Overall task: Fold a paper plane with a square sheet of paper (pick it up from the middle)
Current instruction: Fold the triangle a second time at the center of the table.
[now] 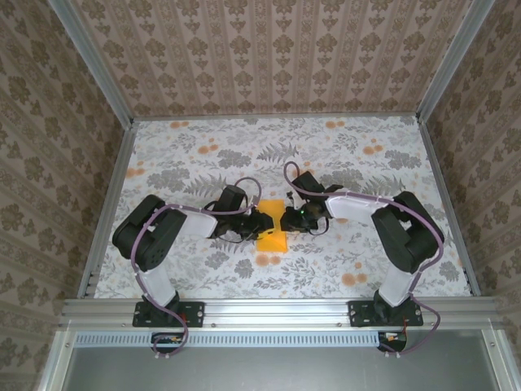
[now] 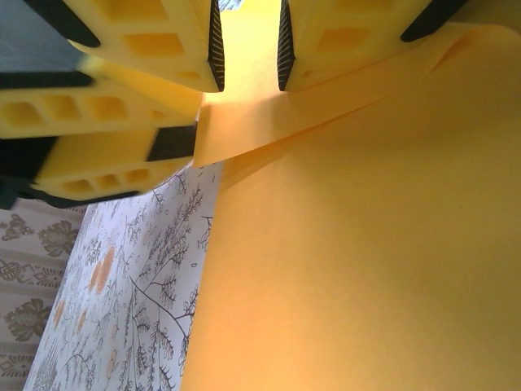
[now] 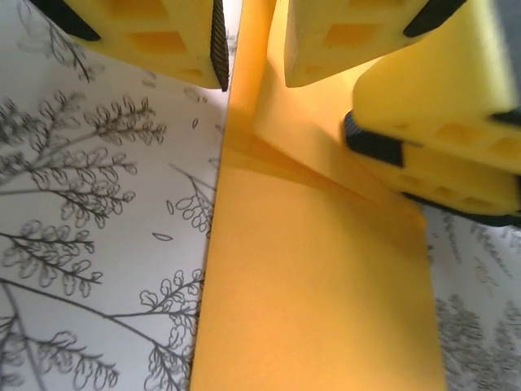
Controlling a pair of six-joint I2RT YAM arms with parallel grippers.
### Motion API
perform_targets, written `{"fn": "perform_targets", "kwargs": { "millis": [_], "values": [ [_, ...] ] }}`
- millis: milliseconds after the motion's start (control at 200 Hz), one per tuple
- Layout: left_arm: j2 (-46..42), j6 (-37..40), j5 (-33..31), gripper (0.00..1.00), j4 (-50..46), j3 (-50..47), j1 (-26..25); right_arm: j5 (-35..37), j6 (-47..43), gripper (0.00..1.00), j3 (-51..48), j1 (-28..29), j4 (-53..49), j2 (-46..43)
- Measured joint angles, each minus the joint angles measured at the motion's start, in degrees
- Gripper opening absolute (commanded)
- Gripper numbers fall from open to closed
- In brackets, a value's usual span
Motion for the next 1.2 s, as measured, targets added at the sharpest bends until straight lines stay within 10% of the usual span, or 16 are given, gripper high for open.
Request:
{"fn": "perform_targets", "kwargs": {
  "millis": [565, 1200],
  "values": [
    [0.00, 0.20, -1.20, 0.20, -0.52, -0.09, -0.28, 0.31, 1.57, 0.06, -1.38, 7.93, -1.01, -5.73],
    [0.00, 0.17, -1.79, 0.16, 0.83, -1.07, -0.33, 0.61, 2.51, 0.04, -1.40, 8.63, -0.87, 0.22]
  ]
}}
